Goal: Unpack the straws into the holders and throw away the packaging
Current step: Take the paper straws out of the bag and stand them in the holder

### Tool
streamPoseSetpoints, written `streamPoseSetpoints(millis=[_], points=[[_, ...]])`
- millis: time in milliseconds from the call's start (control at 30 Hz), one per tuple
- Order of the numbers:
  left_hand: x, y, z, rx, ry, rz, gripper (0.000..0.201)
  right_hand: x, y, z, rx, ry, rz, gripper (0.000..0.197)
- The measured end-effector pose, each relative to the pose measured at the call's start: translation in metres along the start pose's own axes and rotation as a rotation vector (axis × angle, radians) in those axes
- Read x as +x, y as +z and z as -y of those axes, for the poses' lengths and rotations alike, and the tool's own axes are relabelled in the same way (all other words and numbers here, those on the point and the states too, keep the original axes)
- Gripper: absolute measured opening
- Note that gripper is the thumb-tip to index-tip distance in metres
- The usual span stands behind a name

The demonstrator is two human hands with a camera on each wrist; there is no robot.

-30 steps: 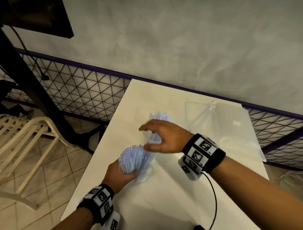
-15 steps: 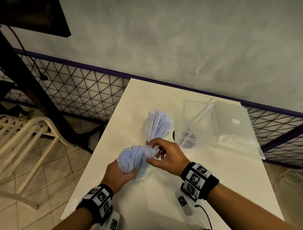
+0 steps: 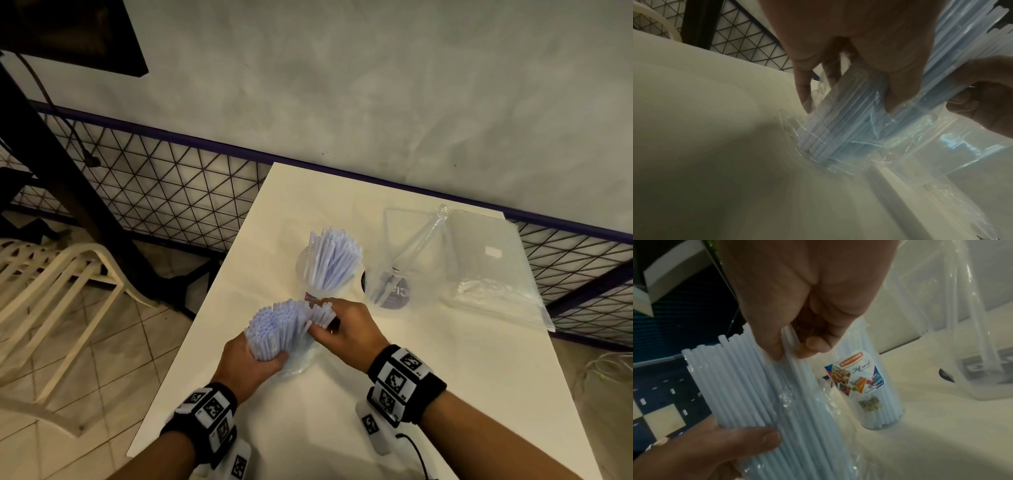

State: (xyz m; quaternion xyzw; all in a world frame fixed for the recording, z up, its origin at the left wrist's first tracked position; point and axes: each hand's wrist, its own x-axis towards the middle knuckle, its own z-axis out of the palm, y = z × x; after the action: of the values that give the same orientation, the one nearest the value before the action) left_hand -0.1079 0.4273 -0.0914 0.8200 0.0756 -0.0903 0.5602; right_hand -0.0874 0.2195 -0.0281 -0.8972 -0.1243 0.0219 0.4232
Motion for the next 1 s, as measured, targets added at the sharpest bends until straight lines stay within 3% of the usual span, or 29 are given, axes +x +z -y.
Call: streamPoseSetpoints(millis=[200, 433, 600, 767, 1000], points=[[0.0, 0.0, -0.002, 0.024, 0.014, 0.007, 0.047, 0.007, -0.008, 0.01, 0.132, 0.037, 0.008, 0.008], [0.001, -0.001, -0.001, 0.032, 0.024, 0.011, 0.05, 0.018, -0.028, 0.026, 0.022, -0.054, 0.099, 0.007], [0.001, -0.002, -0.001, 0.047, 0.015, 0.007, 0.047, 0.027, -0.055, 0.035, 0.032, -0.038, 0.099, 0.007], [0.001, -0.002, -0.004, 0.022, 0.007, 0.017, 0.044, 0.037, -0.095, 0.045, 0.026, -0.05, 0.04, 0.015], [0.002, -0.003, -0.004, 0.017, 0.003, 0.019, 0.044, 0.054, -0.159, 0.076, 0.057, -0.121, -0.075, 0.008]])
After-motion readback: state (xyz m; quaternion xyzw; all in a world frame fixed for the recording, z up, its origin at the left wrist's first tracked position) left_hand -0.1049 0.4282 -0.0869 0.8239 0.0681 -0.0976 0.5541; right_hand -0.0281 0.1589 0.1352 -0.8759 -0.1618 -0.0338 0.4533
